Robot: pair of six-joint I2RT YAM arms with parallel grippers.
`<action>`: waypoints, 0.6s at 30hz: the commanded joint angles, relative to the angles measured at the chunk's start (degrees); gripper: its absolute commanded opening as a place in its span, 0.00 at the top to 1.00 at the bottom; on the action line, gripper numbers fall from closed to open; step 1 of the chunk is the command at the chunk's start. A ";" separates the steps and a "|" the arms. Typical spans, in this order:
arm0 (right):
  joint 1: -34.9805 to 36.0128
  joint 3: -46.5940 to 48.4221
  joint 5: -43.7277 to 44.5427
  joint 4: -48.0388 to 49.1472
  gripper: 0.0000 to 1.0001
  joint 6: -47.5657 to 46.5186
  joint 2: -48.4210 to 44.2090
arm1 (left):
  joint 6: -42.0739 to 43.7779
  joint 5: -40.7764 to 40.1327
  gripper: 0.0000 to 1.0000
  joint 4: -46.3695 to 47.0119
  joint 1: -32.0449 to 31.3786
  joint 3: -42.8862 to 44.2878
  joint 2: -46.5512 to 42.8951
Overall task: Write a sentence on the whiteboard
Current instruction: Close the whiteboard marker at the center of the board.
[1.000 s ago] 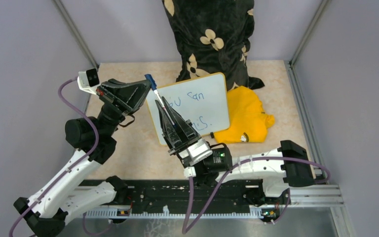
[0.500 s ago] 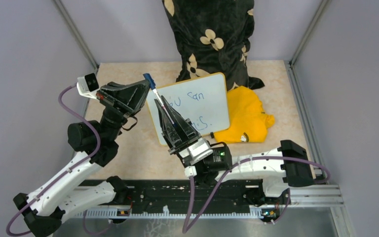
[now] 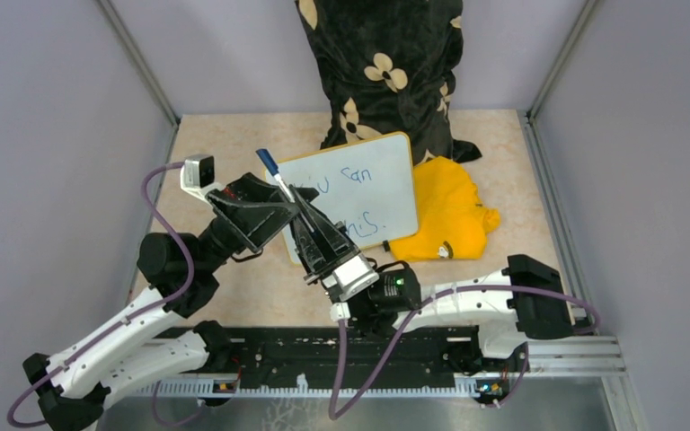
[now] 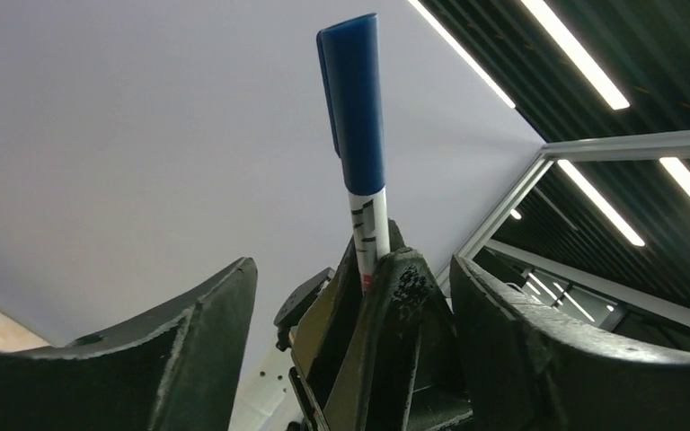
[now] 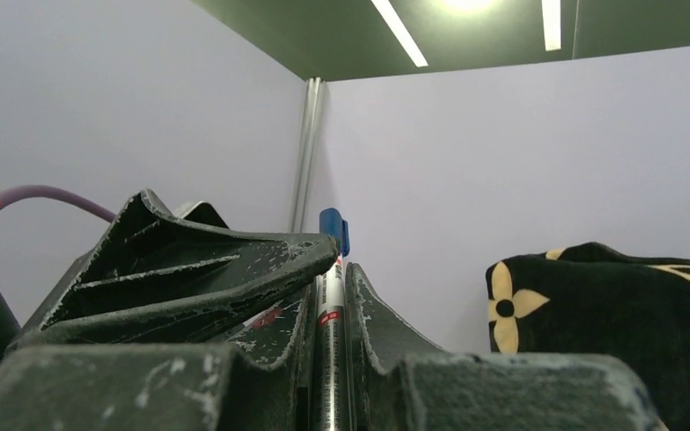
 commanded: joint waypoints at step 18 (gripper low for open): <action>1.28 -12.11 -5.59 -2.98 1.00 15.29 -17.05 | 18.07 -7.55 0.01 -16.33 -0.41 10.34 -2.47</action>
